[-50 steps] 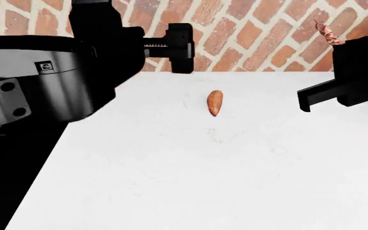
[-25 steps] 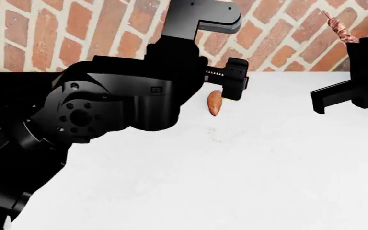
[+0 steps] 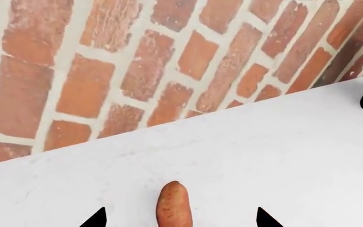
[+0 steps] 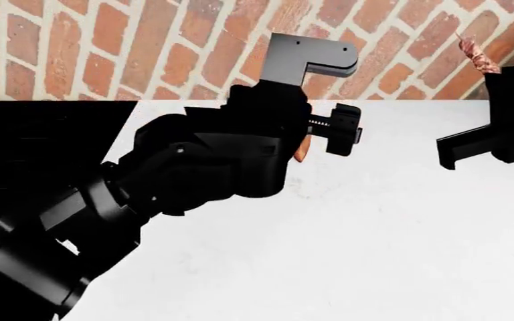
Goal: Place both pans onto different burners. Then place the sweet potato and the kebabs on different pans.
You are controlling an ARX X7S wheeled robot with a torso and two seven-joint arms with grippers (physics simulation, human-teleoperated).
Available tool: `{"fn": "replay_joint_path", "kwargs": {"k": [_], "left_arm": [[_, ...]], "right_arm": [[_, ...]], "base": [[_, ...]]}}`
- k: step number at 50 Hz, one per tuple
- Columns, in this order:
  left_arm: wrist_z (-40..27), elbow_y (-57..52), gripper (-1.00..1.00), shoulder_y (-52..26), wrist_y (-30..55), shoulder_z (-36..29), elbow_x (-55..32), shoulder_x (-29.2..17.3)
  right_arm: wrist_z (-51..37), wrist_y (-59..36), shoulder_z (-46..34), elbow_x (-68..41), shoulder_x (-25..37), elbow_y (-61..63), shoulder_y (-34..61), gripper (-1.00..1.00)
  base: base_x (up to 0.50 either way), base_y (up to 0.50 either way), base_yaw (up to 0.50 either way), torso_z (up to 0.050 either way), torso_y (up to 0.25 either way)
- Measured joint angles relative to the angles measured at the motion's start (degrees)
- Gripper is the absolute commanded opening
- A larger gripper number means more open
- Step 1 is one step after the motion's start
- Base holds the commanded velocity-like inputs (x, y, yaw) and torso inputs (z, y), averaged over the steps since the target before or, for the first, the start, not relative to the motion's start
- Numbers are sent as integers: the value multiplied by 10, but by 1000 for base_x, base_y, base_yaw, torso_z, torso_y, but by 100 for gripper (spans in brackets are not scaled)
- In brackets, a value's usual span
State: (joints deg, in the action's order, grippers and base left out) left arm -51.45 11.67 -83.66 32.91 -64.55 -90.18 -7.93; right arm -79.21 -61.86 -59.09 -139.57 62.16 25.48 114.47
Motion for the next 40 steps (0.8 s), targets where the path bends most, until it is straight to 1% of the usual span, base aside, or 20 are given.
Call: {"fn": "replay_joint_path", "kwargs": {"k": [16,28,33,40], "left_arm": [[11,58,100,22,-27,-31,45,36],[27,110,100,25,-42,-53,58,61],[31,131,100,19,-58,-80,48,68],[33,152,100,6,-91,-138,18,74]], "right_arm": [[16,9,1,16,13,12,-18,-100],[31,16,1,34,16,18,-34,-100],[37,19,1,41,17,20,-41,-100],[45,23,1,51,20,24,-51,-100]], "base": [[0,0,0,0,0],[0,0,0,0,0],[0,0,0,0,0],[0,0,0,0,0]]}}
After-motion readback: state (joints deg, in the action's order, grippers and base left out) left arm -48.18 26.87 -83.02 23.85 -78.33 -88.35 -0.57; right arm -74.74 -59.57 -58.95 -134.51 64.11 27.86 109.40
